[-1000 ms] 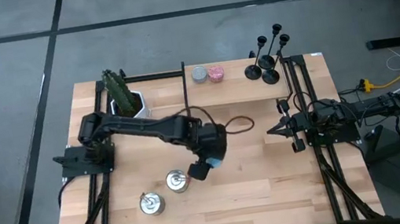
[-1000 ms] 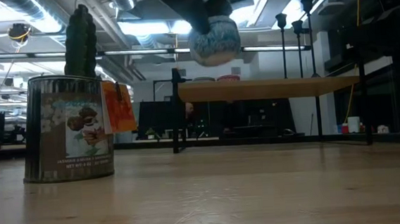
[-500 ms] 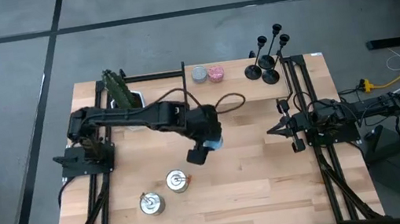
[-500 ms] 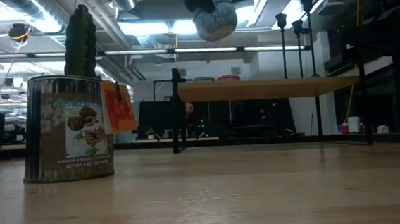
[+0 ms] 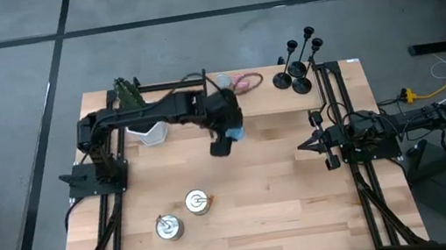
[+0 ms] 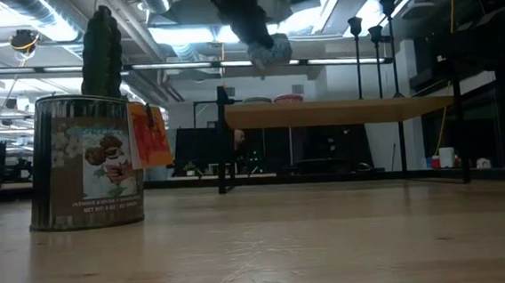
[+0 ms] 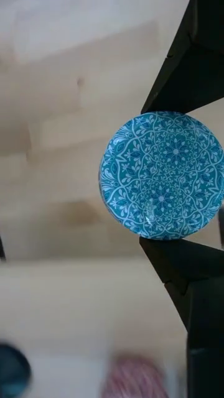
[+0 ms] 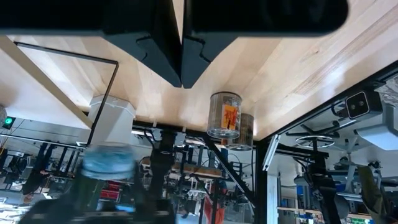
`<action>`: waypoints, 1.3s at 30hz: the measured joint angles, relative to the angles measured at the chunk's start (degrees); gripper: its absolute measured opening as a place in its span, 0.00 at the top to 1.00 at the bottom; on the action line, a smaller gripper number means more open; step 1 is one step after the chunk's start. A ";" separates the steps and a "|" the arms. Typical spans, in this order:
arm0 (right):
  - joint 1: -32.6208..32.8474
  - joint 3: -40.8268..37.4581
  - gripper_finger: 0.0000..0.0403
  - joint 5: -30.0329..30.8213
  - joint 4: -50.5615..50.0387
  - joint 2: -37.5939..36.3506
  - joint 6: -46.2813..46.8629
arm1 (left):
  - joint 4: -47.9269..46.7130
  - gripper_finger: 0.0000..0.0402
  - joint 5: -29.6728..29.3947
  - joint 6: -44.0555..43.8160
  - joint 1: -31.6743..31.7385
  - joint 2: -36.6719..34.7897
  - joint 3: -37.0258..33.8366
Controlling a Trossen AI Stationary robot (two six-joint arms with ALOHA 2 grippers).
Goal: Pick & Place candle stick holders
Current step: Put the blue scented candle on the shelf
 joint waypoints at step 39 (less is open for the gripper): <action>0.02 0.00 0.97 -0.02 0.00 -0.01 -0.01 | 7.61 0.26 -3.51 -6.45 13.15 2.51 -1.68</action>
